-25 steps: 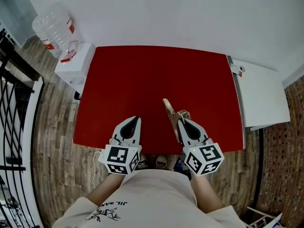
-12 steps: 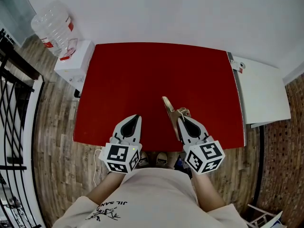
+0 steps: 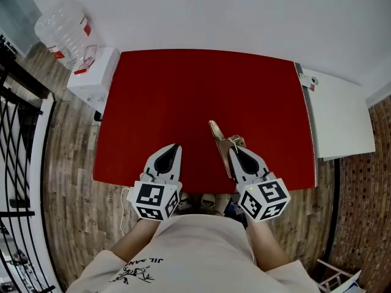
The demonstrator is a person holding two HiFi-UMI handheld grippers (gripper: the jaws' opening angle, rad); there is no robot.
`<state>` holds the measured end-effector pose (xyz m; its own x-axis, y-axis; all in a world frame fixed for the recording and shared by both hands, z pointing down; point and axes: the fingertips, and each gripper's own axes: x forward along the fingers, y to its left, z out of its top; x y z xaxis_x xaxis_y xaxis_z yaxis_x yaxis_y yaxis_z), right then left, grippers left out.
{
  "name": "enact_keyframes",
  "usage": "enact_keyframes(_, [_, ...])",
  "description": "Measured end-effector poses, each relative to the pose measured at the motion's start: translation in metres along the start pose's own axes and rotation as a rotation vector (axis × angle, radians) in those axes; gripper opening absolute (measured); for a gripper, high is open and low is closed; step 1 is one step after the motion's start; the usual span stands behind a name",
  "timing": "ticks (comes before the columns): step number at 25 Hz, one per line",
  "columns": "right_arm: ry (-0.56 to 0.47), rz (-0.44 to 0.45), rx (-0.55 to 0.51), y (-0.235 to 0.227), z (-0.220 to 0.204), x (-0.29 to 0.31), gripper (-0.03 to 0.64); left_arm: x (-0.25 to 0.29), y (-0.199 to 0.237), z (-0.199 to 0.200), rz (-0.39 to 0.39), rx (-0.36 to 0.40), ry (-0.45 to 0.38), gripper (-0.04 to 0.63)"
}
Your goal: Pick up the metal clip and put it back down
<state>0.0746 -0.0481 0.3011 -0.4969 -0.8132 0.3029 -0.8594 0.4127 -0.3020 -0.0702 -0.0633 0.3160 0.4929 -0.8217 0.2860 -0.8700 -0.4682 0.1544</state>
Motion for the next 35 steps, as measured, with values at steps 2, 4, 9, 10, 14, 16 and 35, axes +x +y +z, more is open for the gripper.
enact_keyframes(2, [0.01,0.003,0.009,-0.003,-0.001,0.006,0.018,0.005,0.002,0.0,0.0,0.001,0.007,0.005])
enact_keyframes(4, [0.015,0.005,0.013,-0.006,-0.003,0.014,0.018,0.012,0.007,0.0,-0.001,0.008,0.011,0.005])
enact_keyframes(9, [0.033,0.004,0.033,-0.014,-0.013,0.035,0.018,0.029,0.016,-0.009,-0.011,0.003,0.029,0.006])
enact_keyframes(10, [0.041,0.004,0.039,-0.015,-0.015,0.038,0.018,0.031,0.016,-0.011,-0.015,-0.005,0.035,0.005])
enact_keyframes(14, [0.055,-0.005,0.042,-0.024,-0.021,0.051,0.018,0.046,0.021,-0.018,-0.022,-0.02,0.034,0.005])
enact_keyframes(16, [0.06,-0.014,0.052,-0.032,-0.026,0.056,0.018,0.055,0.024,-0.024,-0.02,-0.035,0.037,0.005])
enact_keyframes(35, [0.122,-0.067,0.123,-0.089,-0.091,0.136,0.018,0.108,0.055,-0.1,-0.028,-0.055,0.115,0.005])
